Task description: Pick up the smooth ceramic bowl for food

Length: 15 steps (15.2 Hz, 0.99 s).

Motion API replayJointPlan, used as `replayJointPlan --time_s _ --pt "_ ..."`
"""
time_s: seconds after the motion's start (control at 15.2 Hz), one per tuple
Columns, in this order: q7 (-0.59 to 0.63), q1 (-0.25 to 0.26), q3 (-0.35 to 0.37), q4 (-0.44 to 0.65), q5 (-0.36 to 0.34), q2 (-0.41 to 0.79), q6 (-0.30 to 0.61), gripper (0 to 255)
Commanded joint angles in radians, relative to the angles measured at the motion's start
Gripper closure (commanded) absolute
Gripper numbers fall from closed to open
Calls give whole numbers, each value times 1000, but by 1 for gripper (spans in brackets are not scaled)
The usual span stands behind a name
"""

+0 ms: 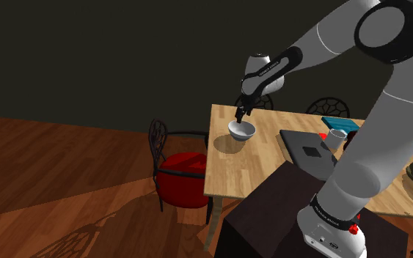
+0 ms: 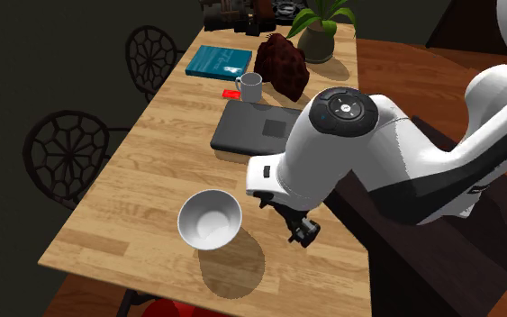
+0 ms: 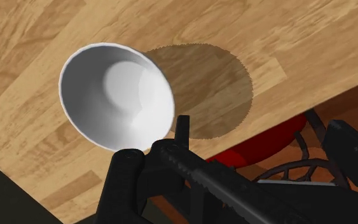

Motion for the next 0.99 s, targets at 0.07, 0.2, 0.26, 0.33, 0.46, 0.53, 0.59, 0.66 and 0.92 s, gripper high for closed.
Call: replayJointPlan --time_s 0.07,0.2,0.26,0.33,0.46,0.53,0.59,0.66,0.92 --pt "-21 -15 -9 54 11 113 61 0" --pt "-34 -26 -11 102 21 191 93 0" --pt "-41 -33 -11 127 26 231 107 0" --pt "-47 -40 -10 154 32 270 120 0" --pt "-58 -54 -8 212 41 347 141 0" --pt "-64 -62 -7 242 46 386 150 0" --pt "-68 -70 -5 274 50 425 157 0" --pt "-73 -77 -3 307 54 463 163 0" --pt "-78 -91 1 363 60 543 188 0"
